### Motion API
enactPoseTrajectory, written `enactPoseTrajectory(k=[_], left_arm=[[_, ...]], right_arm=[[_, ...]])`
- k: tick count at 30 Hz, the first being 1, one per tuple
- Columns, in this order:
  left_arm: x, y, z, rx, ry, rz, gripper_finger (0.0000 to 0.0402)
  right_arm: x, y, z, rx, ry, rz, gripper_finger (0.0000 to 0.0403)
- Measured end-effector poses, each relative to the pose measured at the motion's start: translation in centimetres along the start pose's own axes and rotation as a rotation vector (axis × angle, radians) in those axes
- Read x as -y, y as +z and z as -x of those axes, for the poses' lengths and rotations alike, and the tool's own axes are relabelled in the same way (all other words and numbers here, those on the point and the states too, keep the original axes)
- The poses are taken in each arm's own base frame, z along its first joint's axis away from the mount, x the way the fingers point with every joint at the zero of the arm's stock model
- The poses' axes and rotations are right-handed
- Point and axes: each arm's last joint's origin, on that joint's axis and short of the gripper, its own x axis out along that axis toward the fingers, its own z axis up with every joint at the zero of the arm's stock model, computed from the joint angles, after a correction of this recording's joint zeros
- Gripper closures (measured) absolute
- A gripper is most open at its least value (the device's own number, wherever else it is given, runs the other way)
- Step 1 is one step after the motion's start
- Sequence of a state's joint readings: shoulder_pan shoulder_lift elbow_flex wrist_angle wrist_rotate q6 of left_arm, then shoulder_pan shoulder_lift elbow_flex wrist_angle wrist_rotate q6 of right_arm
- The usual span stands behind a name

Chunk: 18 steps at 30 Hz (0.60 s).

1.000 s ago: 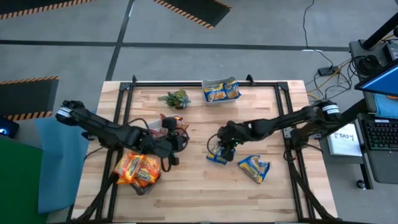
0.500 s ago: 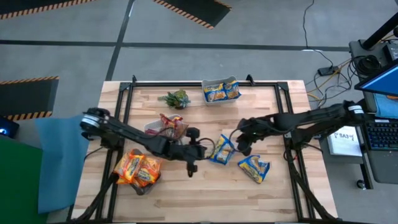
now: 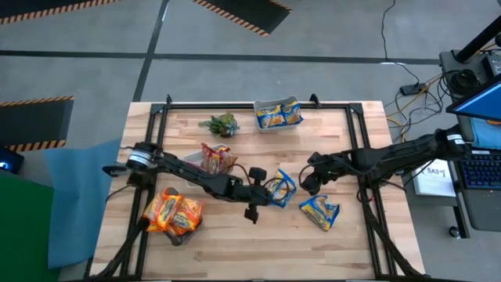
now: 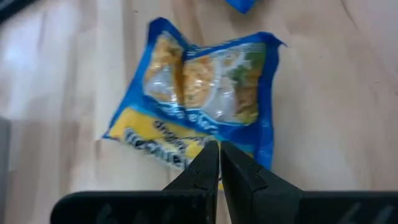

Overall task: Sort Maruchan noodles
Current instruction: Put the blue noodle pack into the gray bin

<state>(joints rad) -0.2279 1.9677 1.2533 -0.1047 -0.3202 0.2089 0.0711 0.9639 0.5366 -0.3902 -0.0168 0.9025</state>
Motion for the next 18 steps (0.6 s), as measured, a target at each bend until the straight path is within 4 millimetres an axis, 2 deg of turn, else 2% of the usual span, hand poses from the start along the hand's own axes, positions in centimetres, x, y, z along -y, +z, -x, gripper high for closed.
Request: enactPoseTrajectory(k=[4,9,18], left_arm=[[0.4,-0.1,-1.4,-0.015,-0.023,-0.015,0.0402],[0.6,-0.5,-2.5,-0.028,-0.043,-0.017,0.0402],[0.2,-1.1,-3.5,-0.038,-0.066,0.006,0.0402]], right_arm=[[0.7,-0.6,-1.6,0.027,0.067,-0.049,0.0096],[1.2,-0.9,-3.2,0.029,0.070,-0.066,0.0062],[0.8,-0.5,-6.5,0.053,0.106,-0.050,0.0051]])
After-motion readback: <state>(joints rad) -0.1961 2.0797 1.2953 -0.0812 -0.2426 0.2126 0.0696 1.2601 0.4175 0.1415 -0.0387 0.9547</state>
